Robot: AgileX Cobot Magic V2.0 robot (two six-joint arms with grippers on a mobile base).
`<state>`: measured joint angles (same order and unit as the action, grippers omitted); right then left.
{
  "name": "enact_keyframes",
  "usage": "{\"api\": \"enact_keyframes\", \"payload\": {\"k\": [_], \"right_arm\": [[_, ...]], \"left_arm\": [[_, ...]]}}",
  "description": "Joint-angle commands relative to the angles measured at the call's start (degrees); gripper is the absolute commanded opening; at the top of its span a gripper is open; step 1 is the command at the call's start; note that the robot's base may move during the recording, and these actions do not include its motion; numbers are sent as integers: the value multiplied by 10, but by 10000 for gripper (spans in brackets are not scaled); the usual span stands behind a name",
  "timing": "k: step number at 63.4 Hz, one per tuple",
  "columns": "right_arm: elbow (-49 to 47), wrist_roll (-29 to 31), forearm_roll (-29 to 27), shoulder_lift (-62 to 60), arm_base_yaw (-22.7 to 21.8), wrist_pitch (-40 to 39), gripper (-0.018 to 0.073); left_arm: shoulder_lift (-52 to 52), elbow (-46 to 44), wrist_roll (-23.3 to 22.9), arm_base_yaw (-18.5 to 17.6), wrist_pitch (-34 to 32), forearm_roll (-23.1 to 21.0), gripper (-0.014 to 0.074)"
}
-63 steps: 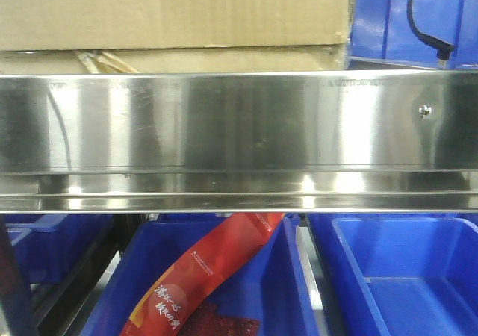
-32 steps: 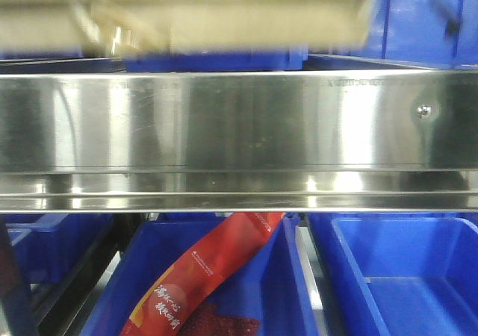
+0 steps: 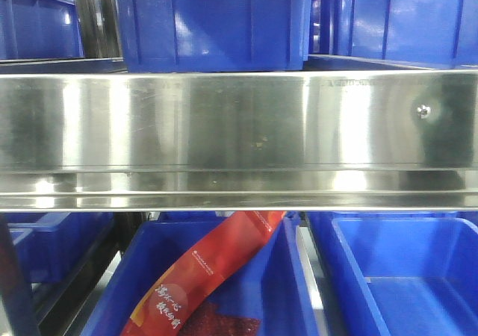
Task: Grab carton from right shelf to conveyor
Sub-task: 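Pinch both carton walls with both grippers and lift it off the shelf, then hold the carton with both grippers while the base backs away from the shelf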
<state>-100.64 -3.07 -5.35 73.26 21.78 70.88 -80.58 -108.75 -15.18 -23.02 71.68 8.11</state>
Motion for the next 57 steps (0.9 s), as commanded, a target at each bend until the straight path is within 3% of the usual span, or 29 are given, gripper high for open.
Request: {"api": "enact_keyframes", "payload": {"k": [1,13,26,57], "right_arm": [[45,12,6,-36,-4,-9,-68],[84,12,-39,-45,-4,-46,-68],[84,12,-40,-32,-4,-61,-68],[84,12,-40,-32,-4,-61,-68]], "left_arm": [[38,34,-20,-22,-17,34,-10],[71,91,-32,-37,-17,34,-10],[76,131,-33,-37,-17,31,-10],[76,132,-31,-37,-17,31,-10]]}}
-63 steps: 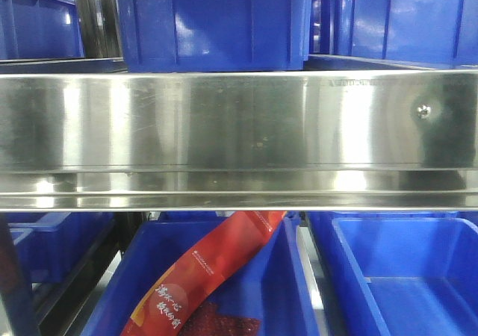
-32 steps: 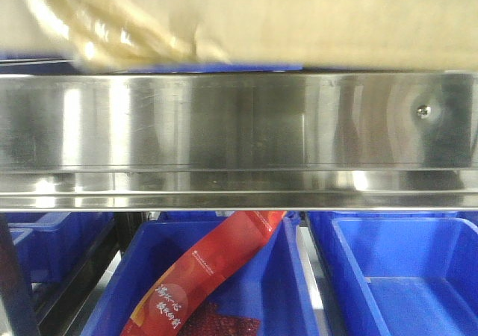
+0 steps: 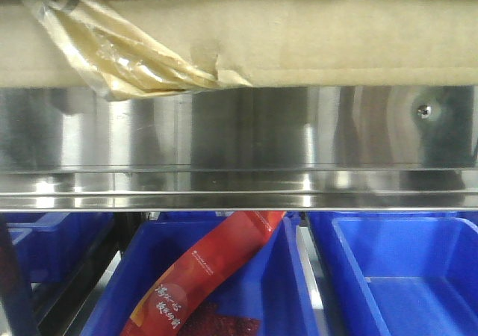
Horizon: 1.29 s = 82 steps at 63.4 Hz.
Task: Grab carton from right shelf to conveyor
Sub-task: 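Hold the carton with both grippers while the base backs away from the shelf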
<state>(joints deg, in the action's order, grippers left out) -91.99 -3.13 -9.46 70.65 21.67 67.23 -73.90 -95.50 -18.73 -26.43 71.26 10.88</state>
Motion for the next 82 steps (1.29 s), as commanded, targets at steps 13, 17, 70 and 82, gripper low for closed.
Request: {"api": "enact_keyframes", "payload": {"k": [13,17,70,82], "right_arm": [[-3,13,1,-6,-3,-27,-68],[-3,13,1,-6,-3,-28,-68],[-3,13,1,-6,-3,-33,-68],[-3,13,1,-6,-3,-34,-68]], "left_arm": [[9,0,4,-3,-13,4,-10],[9,0,4,-3,-13,4,-10],[9,0,4,-3,-29,4,-10],[9,0,4,-3,-28,4,-10]]}}
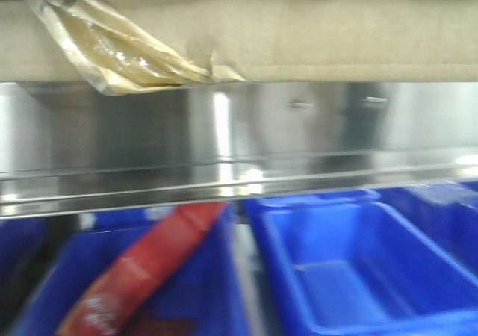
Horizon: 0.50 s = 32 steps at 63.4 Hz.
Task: Grab carton from right shelf to conveyor
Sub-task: 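Hold the carton with both grippers while the base backs away from the shelf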
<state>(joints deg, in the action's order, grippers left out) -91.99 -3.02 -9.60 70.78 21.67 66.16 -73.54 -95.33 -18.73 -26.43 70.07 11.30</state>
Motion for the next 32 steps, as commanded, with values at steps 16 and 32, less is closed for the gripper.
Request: {"api": "enact_keyframes", "payload": {"k": [16,32], "right_arm": [[-3,12,3,-7,-3,-24,-68],[-3,12,3,-7,-3,-24,-68]], "left_arm": [[6,-2,4,-3,-18,-1,-10],[6,-2,4,-3,-18,1,-10]]}}
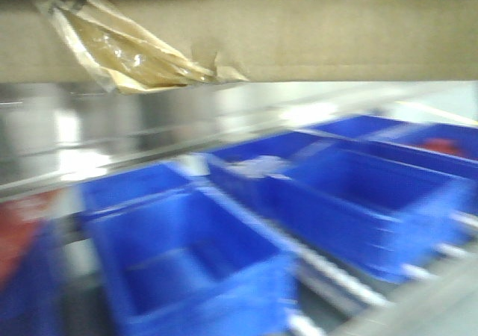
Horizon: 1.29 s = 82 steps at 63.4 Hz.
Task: Grab carton from right shelf to conveyor
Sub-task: 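Hold the carton with both grippers while the base backs away from the shelf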
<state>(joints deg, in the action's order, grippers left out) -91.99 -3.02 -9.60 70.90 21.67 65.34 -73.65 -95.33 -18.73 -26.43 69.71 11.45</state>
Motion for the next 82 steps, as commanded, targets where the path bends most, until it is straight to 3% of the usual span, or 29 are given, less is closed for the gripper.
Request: {"api": "enact_keyframes", "payload": {"k": [1,82], "right_arm": [[-3,12,3,-8,-3,-16,-68],[-3,12,3,-8,-3,-16,-68]], "left_arm": [[7,-2,4,-3,-14,-1,-10],[7,-2,4,-3,-14,14,-10]]}}
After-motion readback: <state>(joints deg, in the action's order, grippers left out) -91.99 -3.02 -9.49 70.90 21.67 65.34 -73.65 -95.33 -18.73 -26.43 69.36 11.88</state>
